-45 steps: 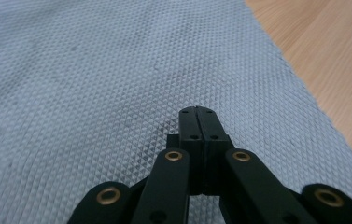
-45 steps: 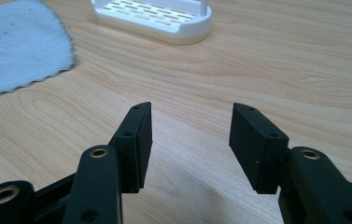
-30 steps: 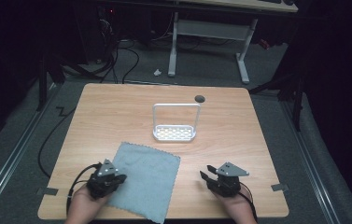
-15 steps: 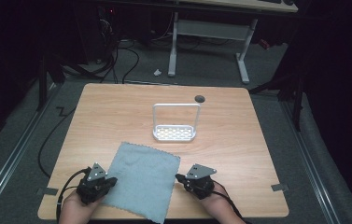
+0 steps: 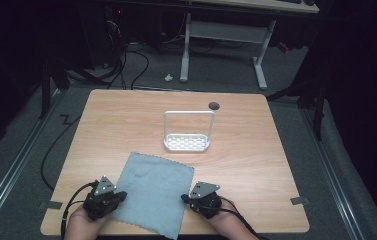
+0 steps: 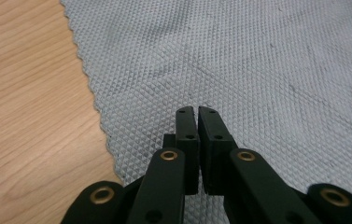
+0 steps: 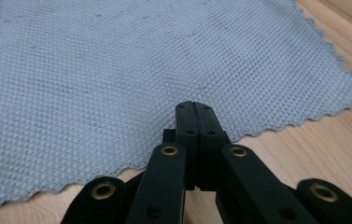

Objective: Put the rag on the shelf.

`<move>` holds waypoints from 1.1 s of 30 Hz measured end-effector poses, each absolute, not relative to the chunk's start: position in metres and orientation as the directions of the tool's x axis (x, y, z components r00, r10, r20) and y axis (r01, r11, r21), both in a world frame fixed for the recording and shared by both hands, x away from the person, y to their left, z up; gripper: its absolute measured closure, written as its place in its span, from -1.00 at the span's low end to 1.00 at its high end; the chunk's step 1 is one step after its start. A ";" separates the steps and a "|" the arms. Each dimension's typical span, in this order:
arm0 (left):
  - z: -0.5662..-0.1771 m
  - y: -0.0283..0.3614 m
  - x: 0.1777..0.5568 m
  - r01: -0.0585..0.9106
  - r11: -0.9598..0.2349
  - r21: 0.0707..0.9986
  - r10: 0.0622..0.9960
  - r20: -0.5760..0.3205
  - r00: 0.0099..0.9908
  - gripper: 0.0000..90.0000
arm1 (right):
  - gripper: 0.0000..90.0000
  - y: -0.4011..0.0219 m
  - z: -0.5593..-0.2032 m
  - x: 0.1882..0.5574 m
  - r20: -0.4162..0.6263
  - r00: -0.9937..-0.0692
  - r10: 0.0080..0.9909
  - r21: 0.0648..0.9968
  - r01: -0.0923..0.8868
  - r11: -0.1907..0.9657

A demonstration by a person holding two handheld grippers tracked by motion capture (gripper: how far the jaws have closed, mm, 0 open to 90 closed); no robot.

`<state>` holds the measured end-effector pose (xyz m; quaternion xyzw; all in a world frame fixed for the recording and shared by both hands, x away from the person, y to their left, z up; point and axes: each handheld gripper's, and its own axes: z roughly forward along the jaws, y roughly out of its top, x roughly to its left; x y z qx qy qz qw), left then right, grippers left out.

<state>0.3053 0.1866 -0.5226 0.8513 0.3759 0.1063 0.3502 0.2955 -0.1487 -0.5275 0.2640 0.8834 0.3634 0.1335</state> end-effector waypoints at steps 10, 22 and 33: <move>-0.523 0.155 0.309 0.518 -0.520 0.679 0.640 -0.092 0.762 0.94 | 1.00 -0.188 -0.528 0.295 -0.037 -0.753 0.657 0.718 0.437 0.542; -0.522 0.099 0.304 0.423 -0.594 0.684 0.504 -0.093 0.858 0.93 | 1.00 -0.238 -0.528 0.298 -0.014 -0.634 0.773 0.730 0.522 0.442; -0.522 0.090 0.299 0.409 -0.606 0.683 0.468 -0.110 0.877 0.93 | 1.00 -0.249 -0.529 0.293 -0.012 -0.607 0.794 0.735 0.533 0.419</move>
